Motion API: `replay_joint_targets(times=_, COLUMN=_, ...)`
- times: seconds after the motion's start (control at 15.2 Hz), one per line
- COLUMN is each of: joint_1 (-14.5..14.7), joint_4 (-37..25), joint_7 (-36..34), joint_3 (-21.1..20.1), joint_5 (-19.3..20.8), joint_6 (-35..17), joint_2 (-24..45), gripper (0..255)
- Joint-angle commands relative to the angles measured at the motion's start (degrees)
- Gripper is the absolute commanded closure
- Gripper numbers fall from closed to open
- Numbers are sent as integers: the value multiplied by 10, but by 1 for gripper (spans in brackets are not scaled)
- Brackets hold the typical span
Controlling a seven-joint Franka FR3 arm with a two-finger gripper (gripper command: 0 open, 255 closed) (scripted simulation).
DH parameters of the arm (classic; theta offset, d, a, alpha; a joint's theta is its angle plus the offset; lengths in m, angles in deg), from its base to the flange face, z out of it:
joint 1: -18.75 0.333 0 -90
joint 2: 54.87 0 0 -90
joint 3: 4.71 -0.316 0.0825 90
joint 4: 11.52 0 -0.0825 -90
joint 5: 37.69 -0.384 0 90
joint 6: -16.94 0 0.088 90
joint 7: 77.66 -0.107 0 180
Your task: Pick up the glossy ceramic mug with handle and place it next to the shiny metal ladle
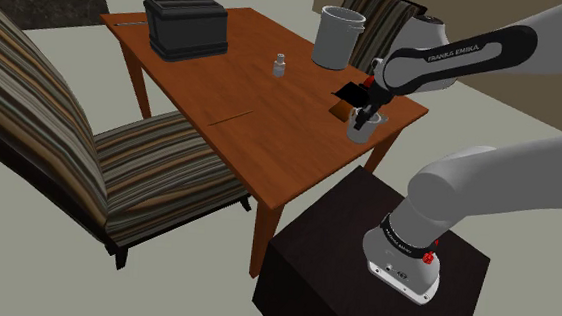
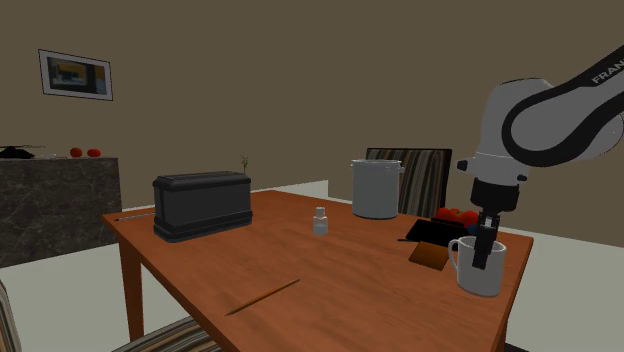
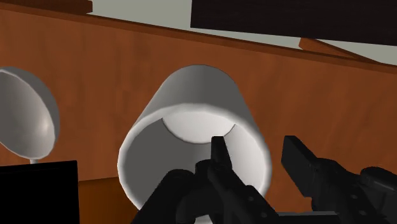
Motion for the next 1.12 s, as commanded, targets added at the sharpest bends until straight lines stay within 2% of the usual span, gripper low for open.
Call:
replay_joint_targets(times=0.0, joint_1=0, joint_4=0, joint_7=0, joint_3=0, joint_5=0, joint_6=0, joint_2=0, gripper=0)
replay_joint_targets(times=0.26, joint_1=0, joint_4=0, joint_7=0, joint_3=0, joint_5=0, joint_6=0, joint_2=0, gripper=0)
replay_joint_targets(times=0.53, joint_1=0, joint_4=-37, joint_7=1, joint_3=-20, joint_5=-13, joint_6=103, joint_2=-66, gripper=0)
replay_joint_targets(times=1.06, joint_1=0, joint_4=-37, joint_7=2, joint_3=-20, joint_5=-13, joint_6=102, joint_2=-66, gripper=0)
